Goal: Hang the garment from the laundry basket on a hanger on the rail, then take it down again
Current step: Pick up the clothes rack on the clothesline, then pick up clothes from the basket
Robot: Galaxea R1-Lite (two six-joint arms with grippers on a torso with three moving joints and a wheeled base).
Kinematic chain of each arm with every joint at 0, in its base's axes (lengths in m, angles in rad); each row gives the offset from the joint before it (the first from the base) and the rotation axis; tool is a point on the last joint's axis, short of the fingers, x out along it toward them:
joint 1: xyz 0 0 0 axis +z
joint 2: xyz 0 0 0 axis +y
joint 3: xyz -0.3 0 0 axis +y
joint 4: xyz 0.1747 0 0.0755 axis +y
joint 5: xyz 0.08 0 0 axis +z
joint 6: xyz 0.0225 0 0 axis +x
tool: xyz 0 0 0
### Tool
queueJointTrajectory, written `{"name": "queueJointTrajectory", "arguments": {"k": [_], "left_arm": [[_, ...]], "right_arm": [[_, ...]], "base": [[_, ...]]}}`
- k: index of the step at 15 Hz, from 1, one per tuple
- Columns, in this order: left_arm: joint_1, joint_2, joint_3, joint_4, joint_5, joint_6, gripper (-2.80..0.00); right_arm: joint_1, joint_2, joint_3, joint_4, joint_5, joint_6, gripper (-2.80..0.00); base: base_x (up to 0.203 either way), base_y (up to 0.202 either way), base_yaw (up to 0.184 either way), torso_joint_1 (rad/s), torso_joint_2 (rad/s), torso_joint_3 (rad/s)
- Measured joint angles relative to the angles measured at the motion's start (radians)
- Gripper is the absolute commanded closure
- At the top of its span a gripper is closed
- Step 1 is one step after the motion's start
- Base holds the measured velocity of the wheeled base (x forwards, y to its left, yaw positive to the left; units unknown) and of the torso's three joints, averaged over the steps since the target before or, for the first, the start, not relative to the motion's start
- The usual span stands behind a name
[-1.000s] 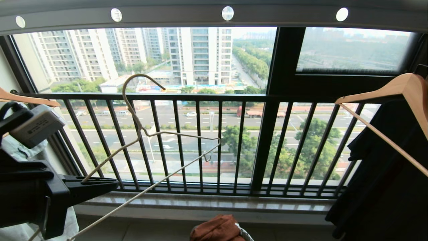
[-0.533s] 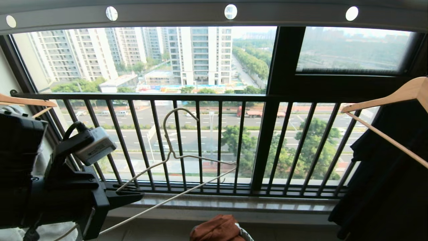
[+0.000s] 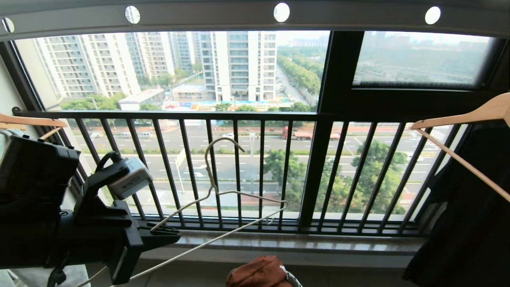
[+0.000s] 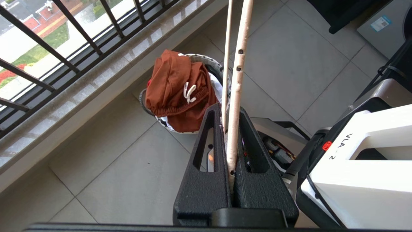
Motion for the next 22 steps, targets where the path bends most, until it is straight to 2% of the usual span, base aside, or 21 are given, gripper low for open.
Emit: {"name": "queueJointTrajectory", "arguments": {"k": [3, 7, 18, 22], "left_arm": [[0.000, 0.032, 0.004, -0.060, -0.018, 0.002, 0.00], [-0.010, 0.062, 0.002, -0.085, -0.018, 0.009, 0.00], [-0.011, 0.066, 0.002, -0.088, -0.018, 0.009, 0.00], [-0.011, 0.064, 0.002, -0.088, -0.018, 0.009, 0.00]], "right_arm": [[0.000, 0.000, 0.000, 0.000, 0.000, 0.000, 0.00], [0.000, 0.000, 0.000, 0.000, 0.001, -0.004, 0.00], [0.000, 0.000, 0.000, 0.000, 0.000, -0.001, 0.00], [0.000, 0.000, 0.000, 0.000, 0.000, -0.001, 0.00]], "base": [[0.000, 0.000, 0.000, 0.000, 0.00, 0.000], [0.000, 0.000, 0.000, 0.000, 0.00, 0.000], [0.000, 0.000, 0.000, 0.000, 0.00, 0.000], [0.000, 0.000, 0.000, -0.123, 0.27, 0.145]]}}
